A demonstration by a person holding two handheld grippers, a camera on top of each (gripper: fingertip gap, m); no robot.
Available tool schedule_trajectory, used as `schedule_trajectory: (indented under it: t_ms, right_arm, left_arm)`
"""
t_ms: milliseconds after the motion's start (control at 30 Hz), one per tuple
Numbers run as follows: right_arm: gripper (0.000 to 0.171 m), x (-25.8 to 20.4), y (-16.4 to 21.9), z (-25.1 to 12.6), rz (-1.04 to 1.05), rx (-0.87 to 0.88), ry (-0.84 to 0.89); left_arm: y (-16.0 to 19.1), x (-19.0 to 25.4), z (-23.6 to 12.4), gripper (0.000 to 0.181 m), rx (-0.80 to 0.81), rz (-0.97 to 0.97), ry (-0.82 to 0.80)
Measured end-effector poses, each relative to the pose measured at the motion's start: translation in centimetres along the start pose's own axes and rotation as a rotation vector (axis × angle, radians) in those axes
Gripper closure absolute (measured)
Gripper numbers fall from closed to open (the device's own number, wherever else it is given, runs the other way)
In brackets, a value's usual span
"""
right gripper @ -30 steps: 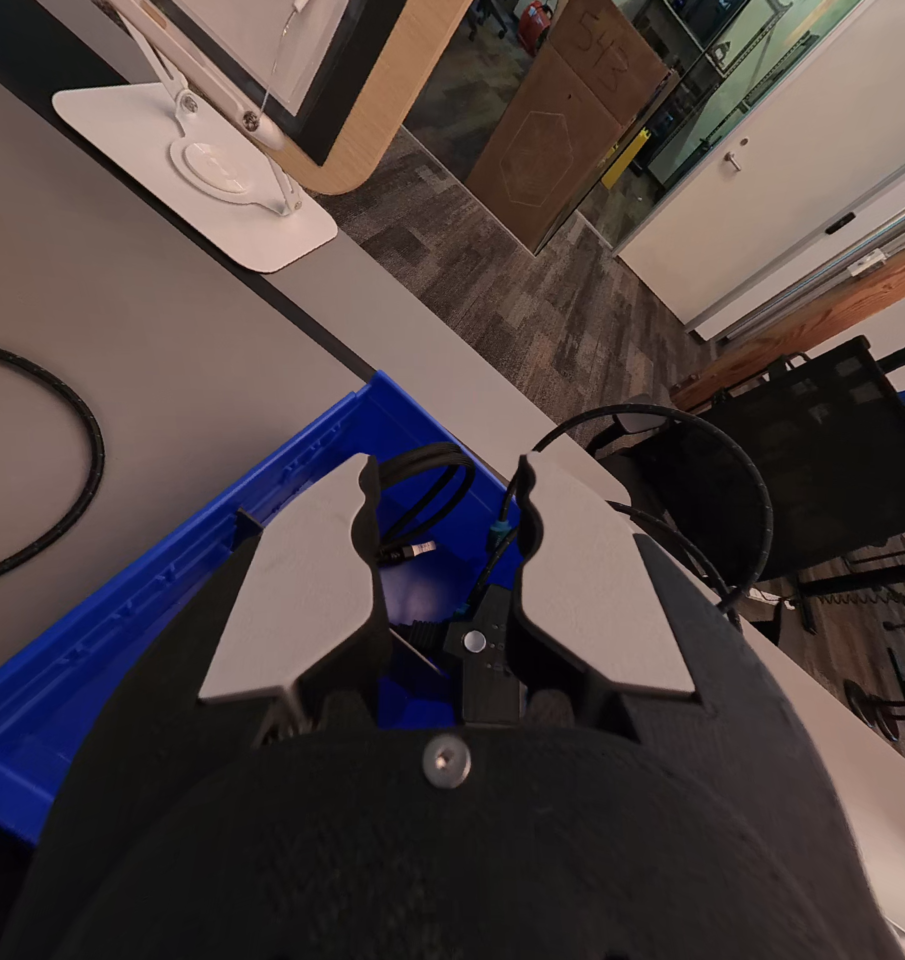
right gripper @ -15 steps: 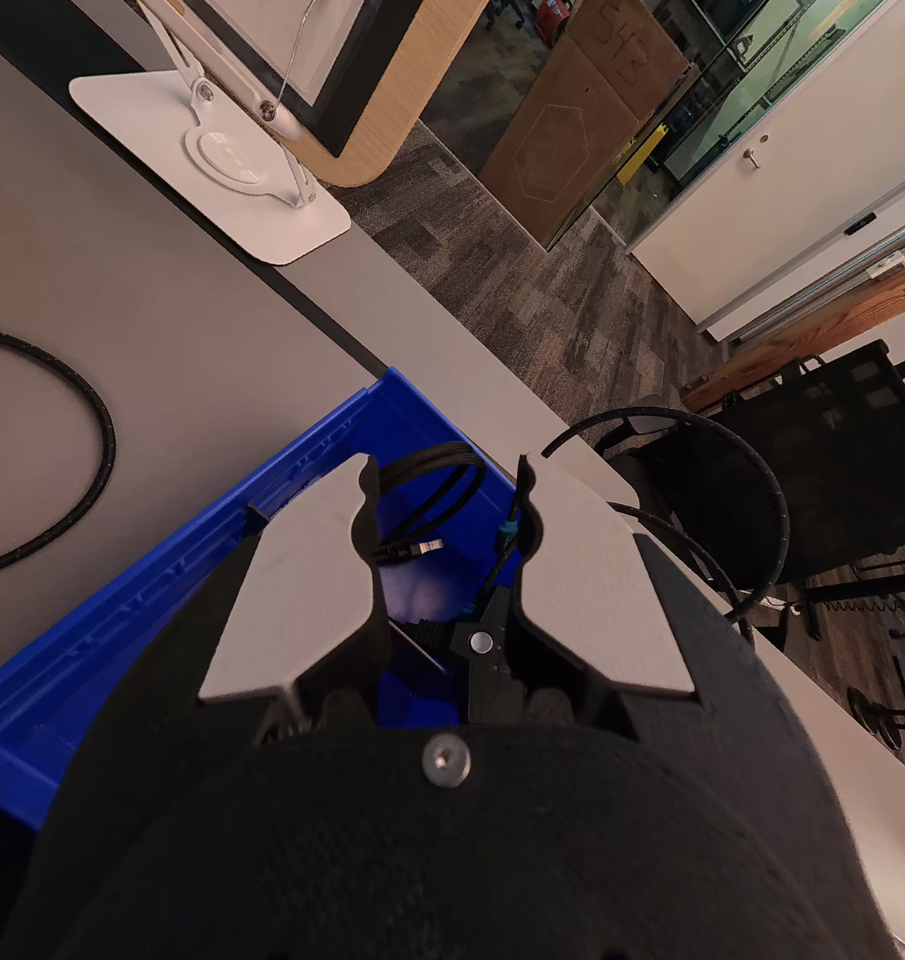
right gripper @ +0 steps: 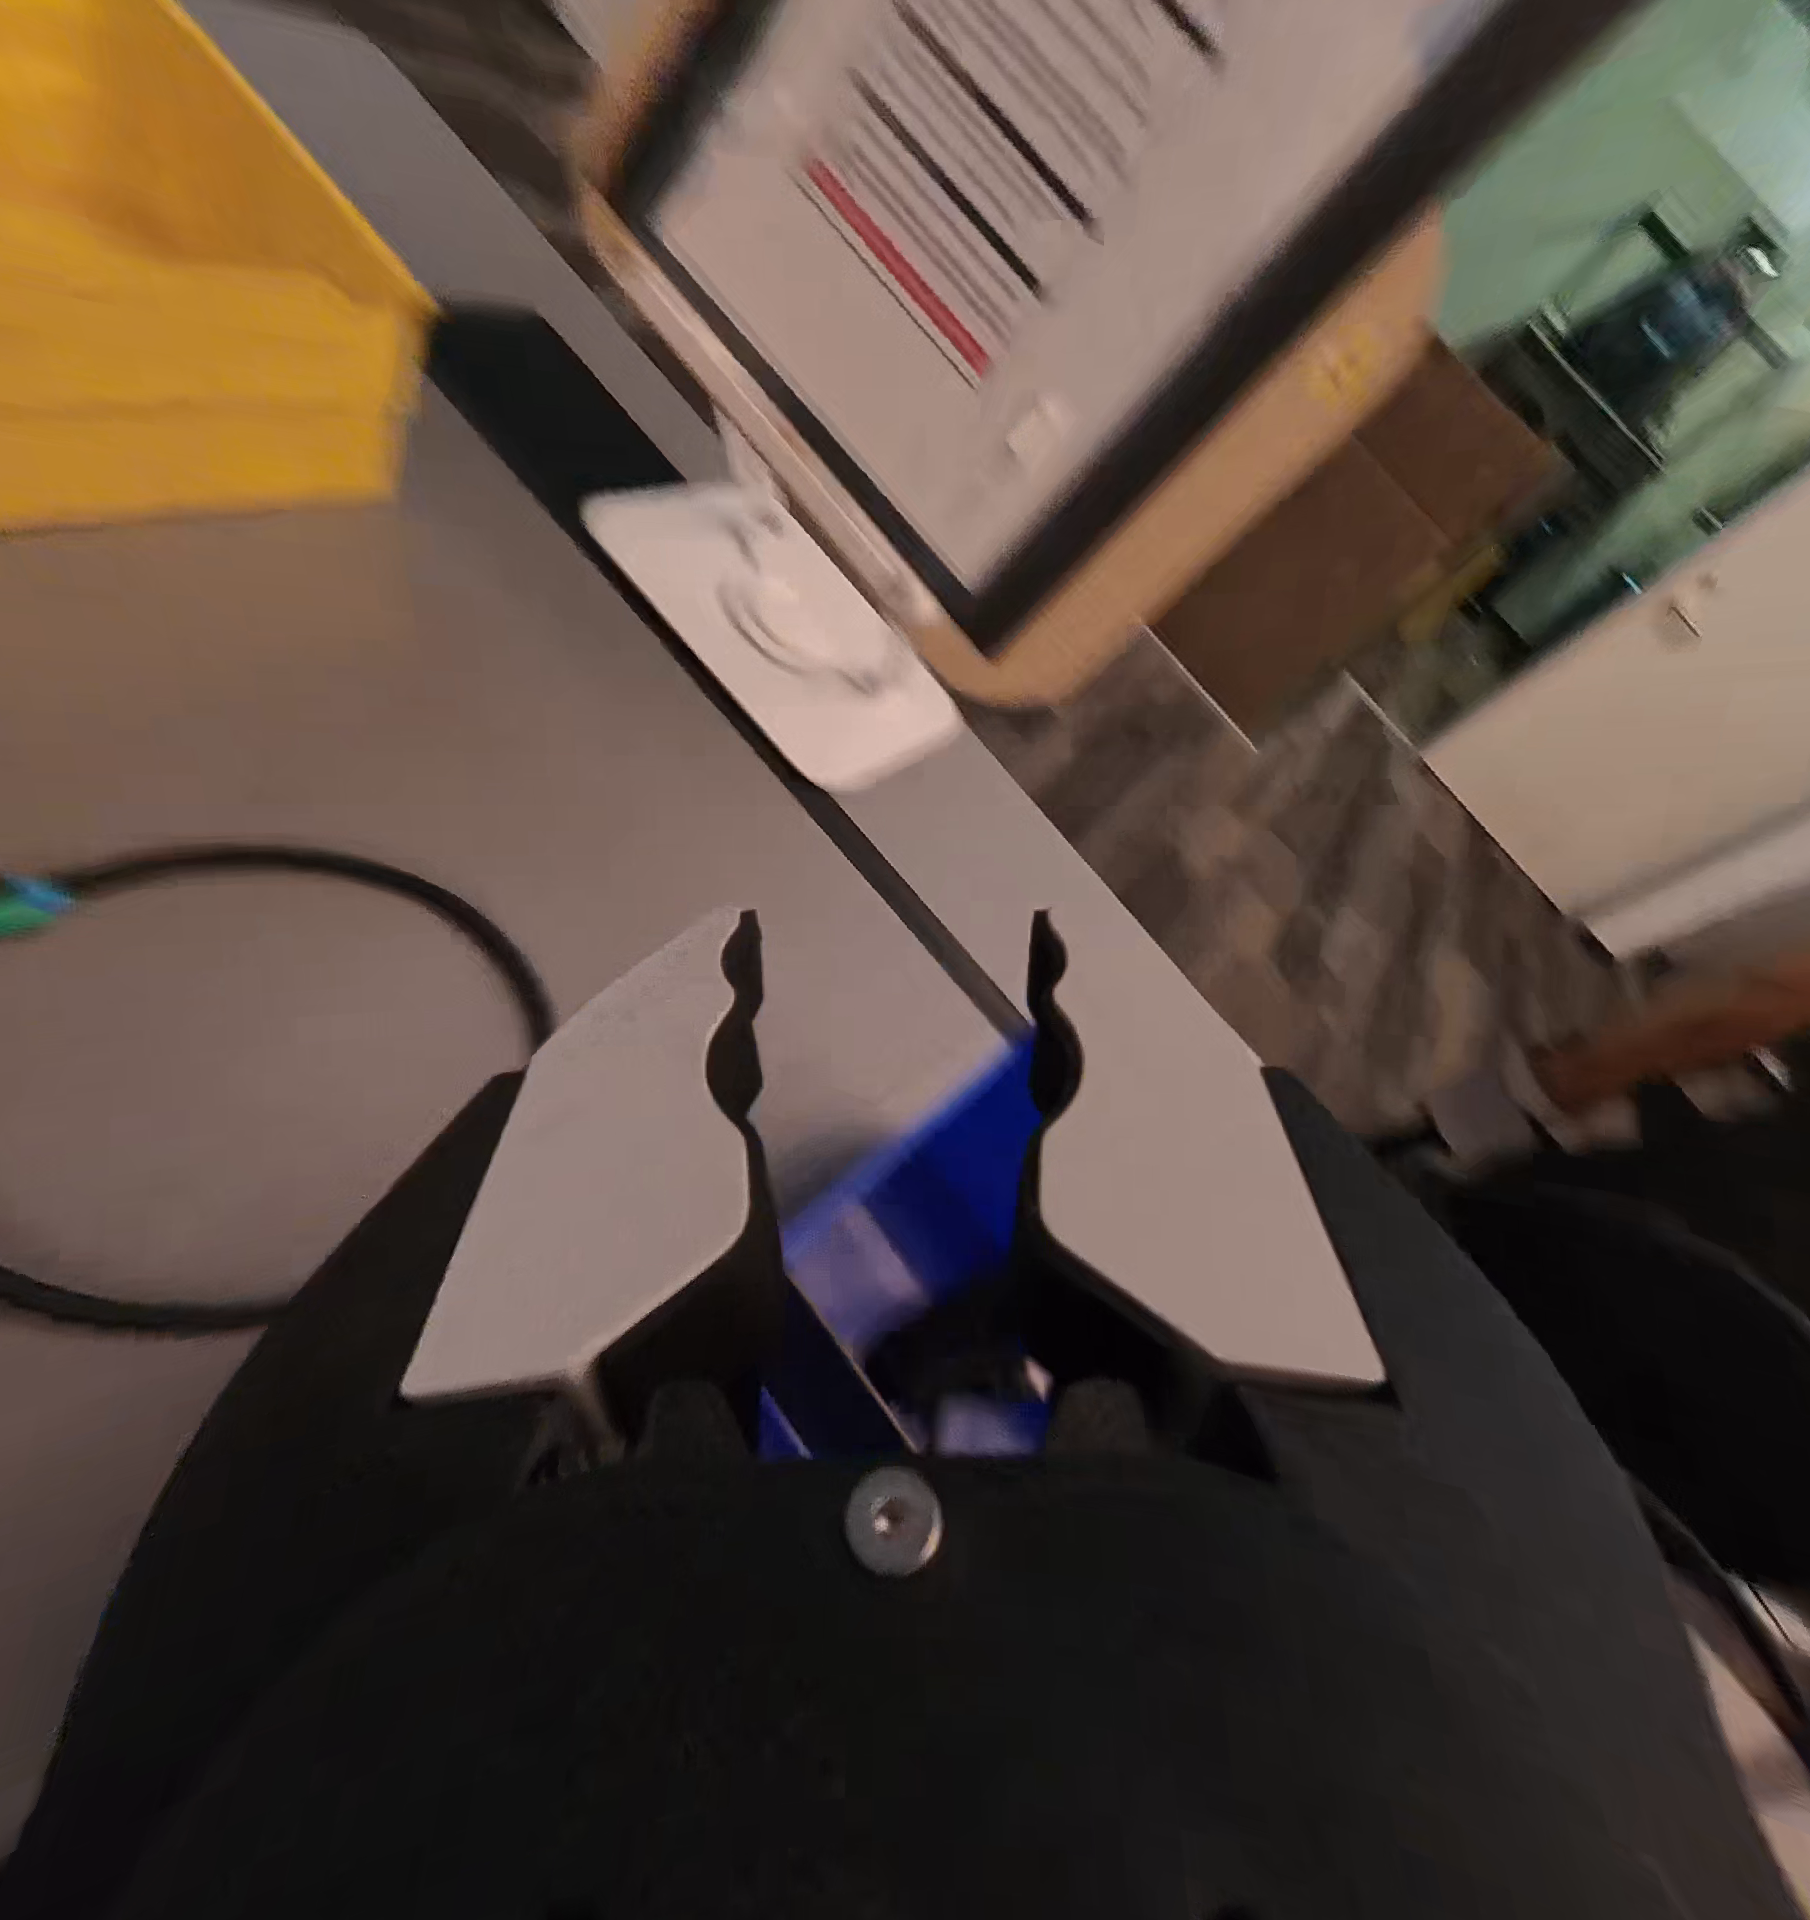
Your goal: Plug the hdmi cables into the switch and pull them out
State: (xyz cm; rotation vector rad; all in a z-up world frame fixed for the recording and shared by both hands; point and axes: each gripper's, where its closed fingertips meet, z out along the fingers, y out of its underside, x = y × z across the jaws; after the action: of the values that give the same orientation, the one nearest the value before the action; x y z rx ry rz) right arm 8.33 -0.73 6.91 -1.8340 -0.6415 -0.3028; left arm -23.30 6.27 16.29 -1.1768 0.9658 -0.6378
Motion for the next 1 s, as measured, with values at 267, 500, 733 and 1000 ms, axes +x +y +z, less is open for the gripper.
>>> schedule_trajectory:
  t_ms: [267,500,733,1000]
  right_arm:
    - [0.104,-19.4,-8.0,0.9,-0.023,0.278,-0.701]
    - [0.116,-25.0,-5.4,0.4,0.02,0.219,-1.082]
    - [0.156,-25.3,-6.2,0.3,-0.032,0.353,-1.077]
    - [0.157,-21.0,-8.0,-1.7,0.181,0.476,-1.13]
  left_arm:
    - [-1.9,11.0,3.7,0.178,-0.004,-0.004,0.271]
    - [-2.4,15.2,4.3,0.178,0.023,-0.091,0.441]
    - [-3.1,16.7,4.0,0.173,0.04,-0.153,0.492]
    - [-3.7,12.8,1.0,0.116,0.008,-0.19,0.476]
